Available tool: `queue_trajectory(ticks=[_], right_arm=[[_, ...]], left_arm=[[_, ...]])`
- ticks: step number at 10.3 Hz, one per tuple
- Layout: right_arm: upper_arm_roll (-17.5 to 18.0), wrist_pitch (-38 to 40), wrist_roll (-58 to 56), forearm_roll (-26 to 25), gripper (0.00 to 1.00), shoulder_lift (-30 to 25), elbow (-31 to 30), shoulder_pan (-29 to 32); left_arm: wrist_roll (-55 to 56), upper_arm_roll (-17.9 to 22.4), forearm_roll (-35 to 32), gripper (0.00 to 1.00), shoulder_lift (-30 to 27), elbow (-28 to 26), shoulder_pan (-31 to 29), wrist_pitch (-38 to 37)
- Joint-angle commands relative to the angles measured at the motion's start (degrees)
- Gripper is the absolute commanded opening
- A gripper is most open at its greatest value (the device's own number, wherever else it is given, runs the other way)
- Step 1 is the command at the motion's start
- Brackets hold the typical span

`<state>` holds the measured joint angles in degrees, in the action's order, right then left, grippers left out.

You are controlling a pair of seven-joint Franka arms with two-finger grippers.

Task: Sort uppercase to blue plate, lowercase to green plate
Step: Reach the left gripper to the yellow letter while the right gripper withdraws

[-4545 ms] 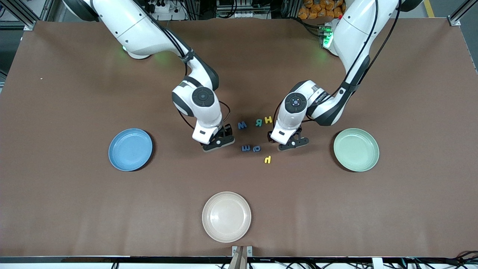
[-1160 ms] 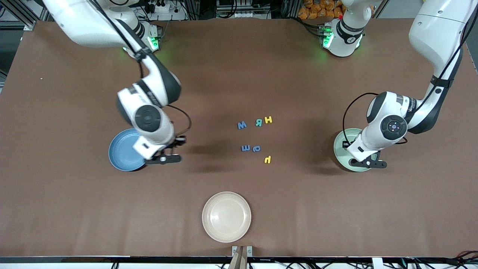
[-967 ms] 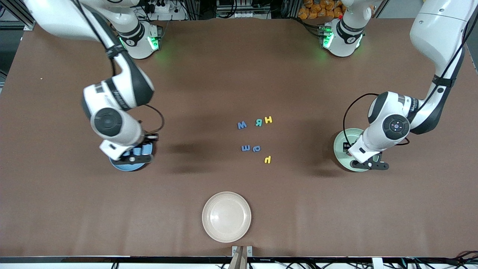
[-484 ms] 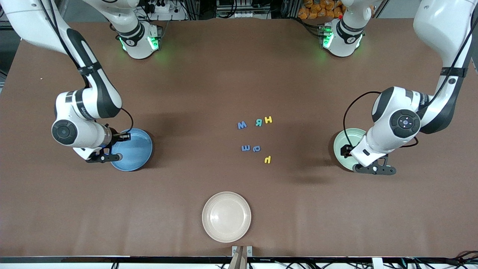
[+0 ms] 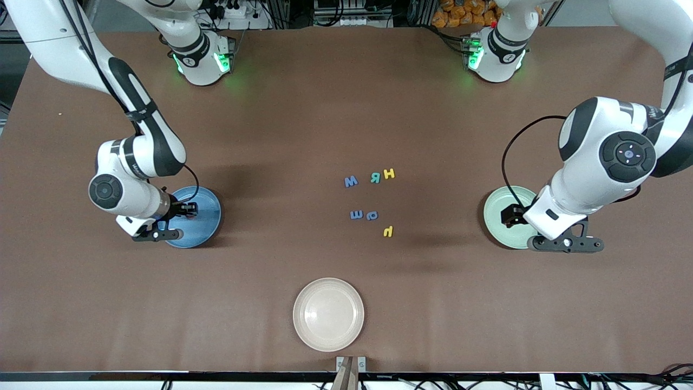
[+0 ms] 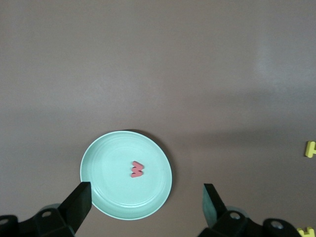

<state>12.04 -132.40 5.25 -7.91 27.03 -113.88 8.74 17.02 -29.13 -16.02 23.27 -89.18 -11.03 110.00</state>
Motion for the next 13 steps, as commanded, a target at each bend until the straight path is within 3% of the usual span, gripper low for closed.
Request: queue_trajectory(ticks=[1,3,5,7,9,11,13], right_arm=[[-1.2,1.1,-0.6,1.6,1.0,-5.7,0.6,-0.6],[-1.2,4.9,-0.7,1.7,1.0,-12.1,0.8,-0.4],[-1.2,9.8,-0.5,2.5,1.0,-17.3,1.1,-0.4],[-1.2,17.0,-0.6,7.6,1.0,-21.2,3.4,-0.7],[-0.9,20.6,-0.6,9.0,1.0,-25.3,4.6,-1.2],[-0.4,22.8,-0.5,13.7,1.0,-27.9,6.4,-1.6],[-0.4,26.8,-0.4,13.7,1.0,-30.2,8.8,-2.2]], left_arm=[[1.3,2.1,5.5,0.95,0.1,0.9,4.5,-1.1],[5.7,2.8,6.7,0.95,1.2,0.8,9.1,0.1],[6.1,2.8,6.7,0.94,3.5,0.5,11.3,7.4],[5.3,2.9,5.4,0.94,7.2,0.4,14.9,12.4],[7.2,3.1,2.2,0.94,11.3,-0.9,18.8,20.3],[12.3,4.2,-1.6,0.94,15.0,-1.2,22.3,23.6],[14.7,4.3,-5.2,0.93,17.7,-1.6,23.3,26.0]])
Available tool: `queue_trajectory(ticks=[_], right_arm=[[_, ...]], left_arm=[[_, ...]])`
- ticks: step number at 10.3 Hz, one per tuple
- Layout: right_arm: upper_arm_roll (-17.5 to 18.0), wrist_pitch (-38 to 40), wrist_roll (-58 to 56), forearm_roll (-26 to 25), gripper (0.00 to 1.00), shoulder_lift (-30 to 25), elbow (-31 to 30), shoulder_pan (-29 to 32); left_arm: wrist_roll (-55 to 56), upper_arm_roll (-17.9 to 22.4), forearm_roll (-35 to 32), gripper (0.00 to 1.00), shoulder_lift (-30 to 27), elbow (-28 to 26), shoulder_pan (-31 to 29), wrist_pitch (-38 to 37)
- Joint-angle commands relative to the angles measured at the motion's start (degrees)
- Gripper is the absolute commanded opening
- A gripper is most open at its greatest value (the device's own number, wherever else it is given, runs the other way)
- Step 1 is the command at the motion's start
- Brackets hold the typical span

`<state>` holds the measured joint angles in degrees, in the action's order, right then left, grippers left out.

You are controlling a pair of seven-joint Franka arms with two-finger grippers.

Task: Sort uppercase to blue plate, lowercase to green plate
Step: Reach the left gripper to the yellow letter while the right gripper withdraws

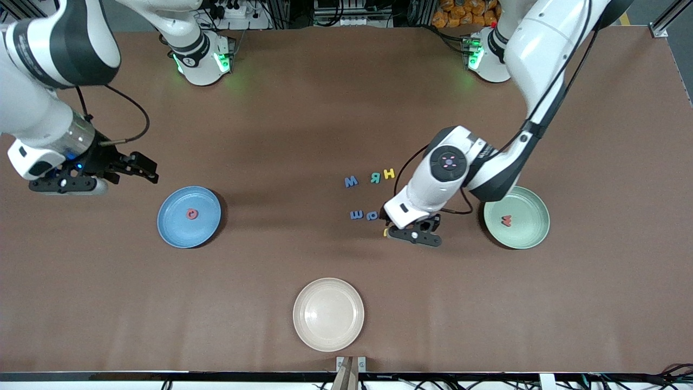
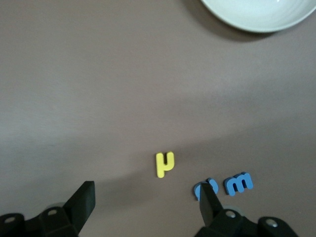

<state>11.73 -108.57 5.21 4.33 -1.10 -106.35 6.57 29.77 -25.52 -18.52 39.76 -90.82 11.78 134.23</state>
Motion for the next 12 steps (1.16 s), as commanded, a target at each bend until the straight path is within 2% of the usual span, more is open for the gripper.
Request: queue_trajectory(ticks=[1,6,9,12], right_arm=[[-0.1,5.1,-0.5,1.5,1.0,-2.6,2.4,-0.1],[0.0,7.1,0.6,1.5,1.0,-2.9,3.4,-1.5],[0.0,7.1,0.7,1.5,1.0,-2.0,5.4,-1.6],[0.0,6.6,3.4,1.5,1.0,-0.8,5.3,-5.8]], left_arm=[[2.4,0.9,-3.6,0.93,2.1,-0.5,0.9,3.6],[6.0,1.8,-3.8,0.9,5.6,-0.4,1.7,7.8],[6.6,4.1,-3.8,0.87,7.8,0.2,3.6,9.2],[9.8,6.7,-3.7,0.84,8.8,0.9,6.8,9.6]])
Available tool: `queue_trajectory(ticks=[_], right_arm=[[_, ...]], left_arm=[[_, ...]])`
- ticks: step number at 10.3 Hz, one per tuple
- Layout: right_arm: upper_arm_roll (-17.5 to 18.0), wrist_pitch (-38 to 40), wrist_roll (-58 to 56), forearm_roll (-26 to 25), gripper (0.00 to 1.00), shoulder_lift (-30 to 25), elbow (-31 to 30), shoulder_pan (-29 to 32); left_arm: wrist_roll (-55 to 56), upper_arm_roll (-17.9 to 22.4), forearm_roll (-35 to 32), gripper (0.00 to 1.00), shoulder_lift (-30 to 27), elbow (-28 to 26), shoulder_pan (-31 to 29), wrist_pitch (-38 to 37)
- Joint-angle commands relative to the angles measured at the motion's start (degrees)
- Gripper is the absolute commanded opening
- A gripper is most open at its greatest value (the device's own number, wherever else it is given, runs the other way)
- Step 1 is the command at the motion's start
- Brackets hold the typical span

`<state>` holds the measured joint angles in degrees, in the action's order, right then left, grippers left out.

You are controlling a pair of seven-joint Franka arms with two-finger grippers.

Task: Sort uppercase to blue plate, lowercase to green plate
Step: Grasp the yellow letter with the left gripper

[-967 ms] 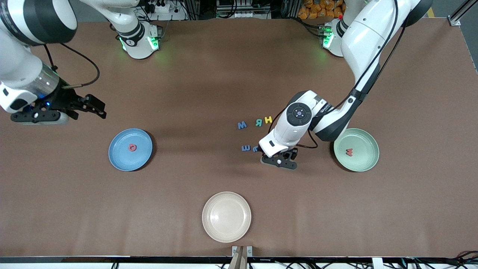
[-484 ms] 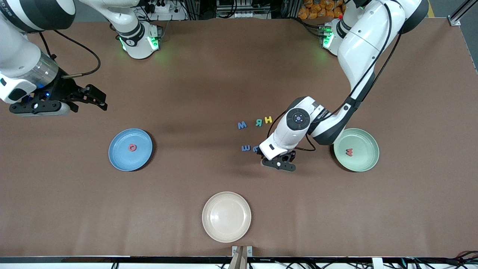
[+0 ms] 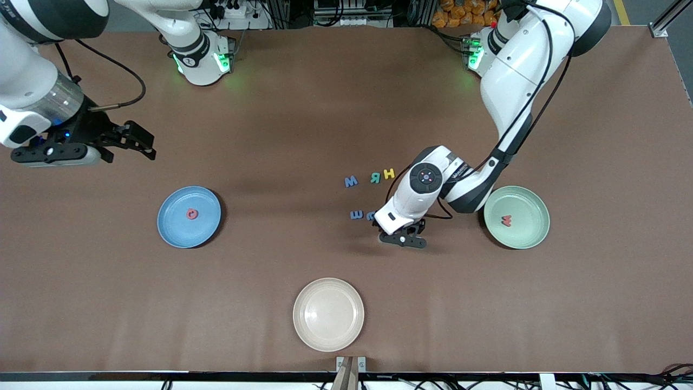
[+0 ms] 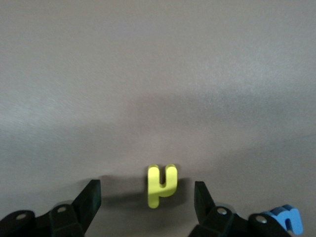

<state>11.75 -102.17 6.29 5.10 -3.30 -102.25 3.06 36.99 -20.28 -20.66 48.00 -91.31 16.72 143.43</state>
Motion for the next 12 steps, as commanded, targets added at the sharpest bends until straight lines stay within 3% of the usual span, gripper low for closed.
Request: queue_trajectory(ticks=[1,6,9,12], right_arm=[[0.1,-0.1,6.1,0.6,1.0,2.4,1.2,-3.6],[0.9,0.0,9.0,0.9,1.0,2.2,5.6,-3.9],[0.8,0.1,9.1,1.1,1.0,2.2,5.7,-3.7],[0.8,0.0,9.4,1.6,0.99,2.3,5.7,-3.8]], left_arm=[[2.6,1.6,-1.6,0.83,0.6,1.4,2.1,0.4],[2.5,3.0,-3.1,0.54,0.7,1.3,3.4,0.4],[2.6,3.1,-3.1,0.5,0.8,1.0,3.9,0.4],[2.6,3.1,-4.5,0.32,0.8,1.0,3.9,0.3]])
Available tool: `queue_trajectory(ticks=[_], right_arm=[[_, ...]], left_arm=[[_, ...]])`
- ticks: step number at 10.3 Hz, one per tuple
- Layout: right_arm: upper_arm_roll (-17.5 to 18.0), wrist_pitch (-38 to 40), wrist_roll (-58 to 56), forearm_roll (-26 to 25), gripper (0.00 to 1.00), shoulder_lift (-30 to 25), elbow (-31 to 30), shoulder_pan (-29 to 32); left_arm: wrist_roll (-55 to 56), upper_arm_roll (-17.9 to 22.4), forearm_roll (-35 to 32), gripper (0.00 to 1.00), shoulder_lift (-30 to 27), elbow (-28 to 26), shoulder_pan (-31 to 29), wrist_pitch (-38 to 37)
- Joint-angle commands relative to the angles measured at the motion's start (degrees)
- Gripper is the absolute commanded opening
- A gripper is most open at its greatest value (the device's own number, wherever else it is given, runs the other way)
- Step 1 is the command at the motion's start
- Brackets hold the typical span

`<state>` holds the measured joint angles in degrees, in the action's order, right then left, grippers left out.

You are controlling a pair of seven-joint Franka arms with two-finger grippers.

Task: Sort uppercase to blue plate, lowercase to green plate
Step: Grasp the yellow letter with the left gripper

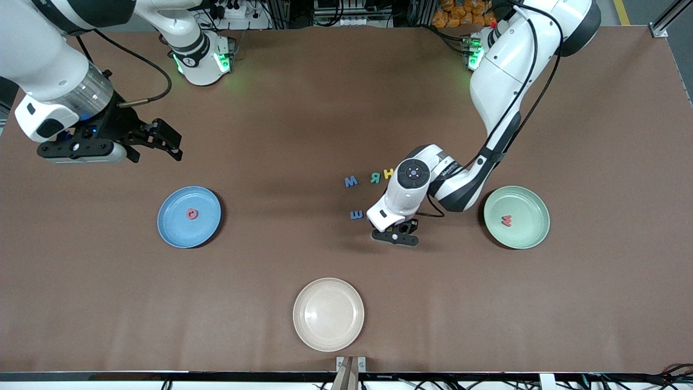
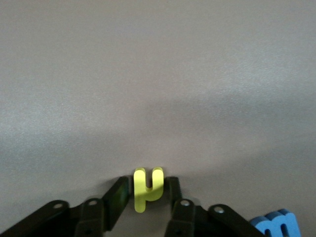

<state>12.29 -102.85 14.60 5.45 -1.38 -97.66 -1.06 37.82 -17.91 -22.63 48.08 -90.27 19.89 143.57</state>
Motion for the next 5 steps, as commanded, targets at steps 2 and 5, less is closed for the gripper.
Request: queue_trajectory(ticks=[2,5], right_arm=[[0.4,0.9,2.5,2.5,0.95,0.4,1.1,0.2],[1.4,1.0,4.2,2.5,0.88,0.4,1.1,0.3]], left_arm=[[1.7,0.8,-4.9,0.17,0.7,-0.2,0.4,0.1],[1.1,0.8,-5.1,0.0,0.1,-0.4,-0.3,-0.7]])
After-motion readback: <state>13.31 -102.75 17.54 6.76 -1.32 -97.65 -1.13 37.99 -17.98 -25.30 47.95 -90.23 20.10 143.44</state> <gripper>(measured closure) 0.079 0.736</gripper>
